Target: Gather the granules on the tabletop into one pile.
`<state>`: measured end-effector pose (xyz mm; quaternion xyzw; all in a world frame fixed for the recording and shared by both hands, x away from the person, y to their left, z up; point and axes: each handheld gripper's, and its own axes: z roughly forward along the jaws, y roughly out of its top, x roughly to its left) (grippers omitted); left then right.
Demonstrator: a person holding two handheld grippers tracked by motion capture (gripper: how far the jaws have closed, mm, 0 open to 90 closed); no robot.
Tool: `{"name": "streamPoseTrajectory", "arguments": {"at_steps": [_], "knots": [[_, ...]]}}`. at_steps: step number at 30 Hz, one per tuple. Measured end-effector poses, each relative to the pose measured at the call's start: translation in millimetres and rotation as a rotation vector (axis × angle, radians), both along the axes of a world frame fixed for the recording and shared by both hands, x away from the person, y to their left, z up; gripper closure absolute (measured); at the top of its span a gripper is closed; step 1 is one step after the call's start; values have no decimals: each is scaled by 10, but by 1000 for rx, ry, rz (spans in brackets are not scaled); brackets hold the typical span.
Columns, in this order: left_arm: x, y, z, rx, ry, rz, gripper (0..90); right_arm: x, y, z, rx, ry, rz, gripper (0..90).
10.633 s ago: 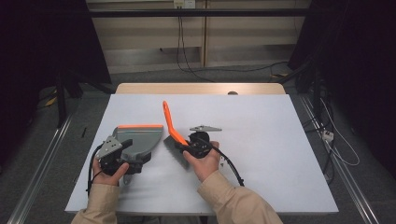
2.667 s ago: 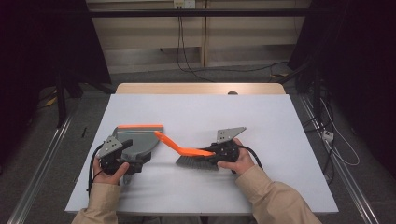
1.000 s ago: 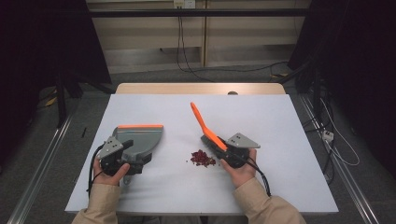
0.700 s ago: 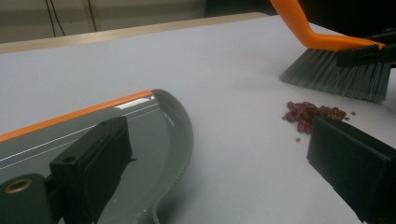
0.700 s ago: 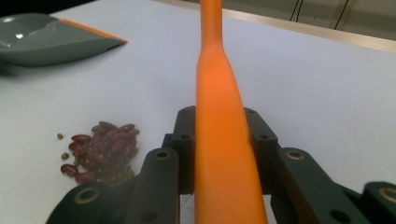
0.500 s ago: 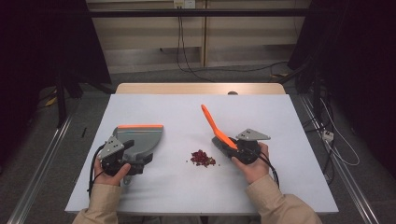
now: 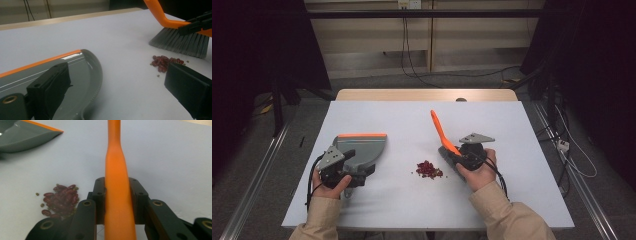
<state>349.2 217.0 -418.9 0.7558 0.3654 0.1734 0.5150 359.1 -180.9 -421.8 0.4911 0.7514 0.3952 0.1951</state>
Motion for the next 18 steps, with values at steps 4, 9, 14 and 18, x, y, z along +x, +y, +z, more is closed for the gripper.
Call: {"name": "streamPoseTrajectory", "arguments": {"at_steps": [4, 9, 14, 18], "knots": [[-4, -2, 6, 0, -4, 1, 62, -45, 78, -36, 35, -25, -20, 714], [-6, 2, 11, 1, -3, 2, 62, -56, 196, -69, 52, -51, -40, 713], [-2, 2, 7, 2, -3, 1, 62, -41, 294, -94, 73, -74, -71, 713], [2, 3, 4, 3, 0, 0, 62, -17, 374, -110, 95, -91, -81, 713]]}}
